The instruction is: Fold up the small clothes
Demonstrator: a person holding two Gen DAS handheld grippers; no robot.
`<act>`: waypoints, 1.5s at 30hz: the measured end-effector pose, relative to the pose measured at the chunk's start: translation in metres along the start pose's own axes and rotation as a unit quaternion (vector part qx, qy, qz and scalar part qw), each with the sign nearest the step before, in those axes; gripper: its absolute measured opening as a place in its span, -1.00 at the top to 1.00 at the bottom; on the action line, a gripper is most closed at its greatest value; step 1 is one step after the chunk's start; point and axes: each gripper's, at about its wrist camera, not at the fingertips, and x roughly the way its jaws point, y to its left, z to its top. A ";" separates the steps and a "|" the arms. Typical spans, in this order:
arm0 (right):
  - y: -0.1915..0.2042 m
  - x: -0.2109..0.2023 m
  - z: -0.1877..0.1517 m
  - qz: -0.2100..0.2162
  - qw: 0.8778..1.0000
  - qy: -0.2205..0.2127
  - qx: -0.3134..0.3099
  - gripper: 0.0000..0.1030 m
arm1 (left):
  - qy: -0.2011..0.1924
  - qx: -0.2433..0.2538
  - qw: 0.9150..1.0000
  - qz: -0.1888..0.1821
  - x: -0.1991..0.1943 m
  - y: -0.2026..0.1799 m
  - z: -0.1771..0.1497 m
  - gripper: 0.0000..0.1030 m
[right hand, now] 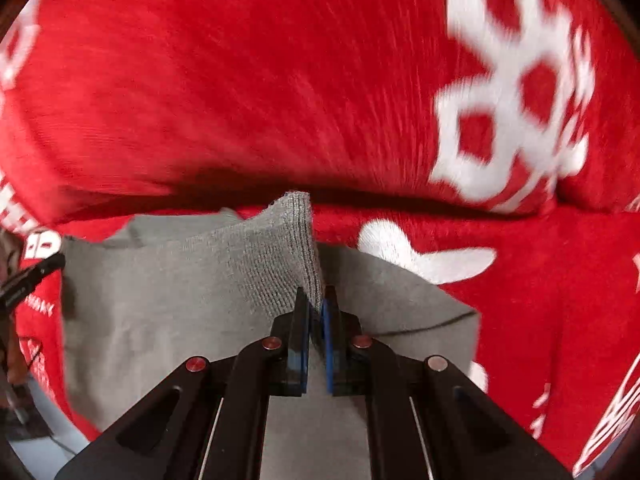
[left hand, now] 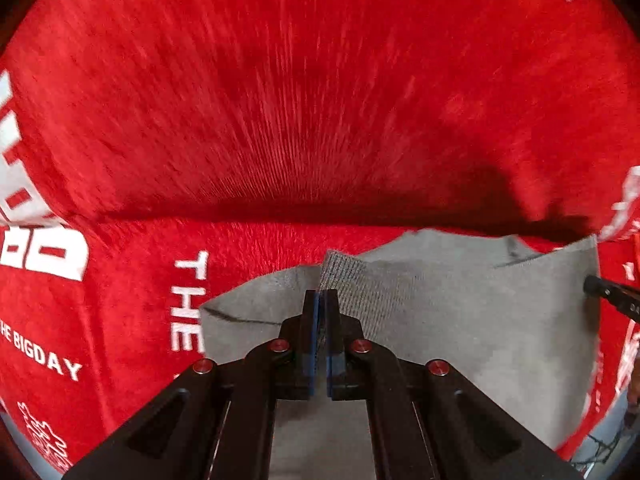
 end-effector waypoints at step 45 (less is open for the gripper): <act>-0.061 -0.047 -0.199 -0.026 0.991 0.076 0.110 0.57 | 0.115 -0.080 0.989 0.052 -0.056 0.089 -0.174 0.93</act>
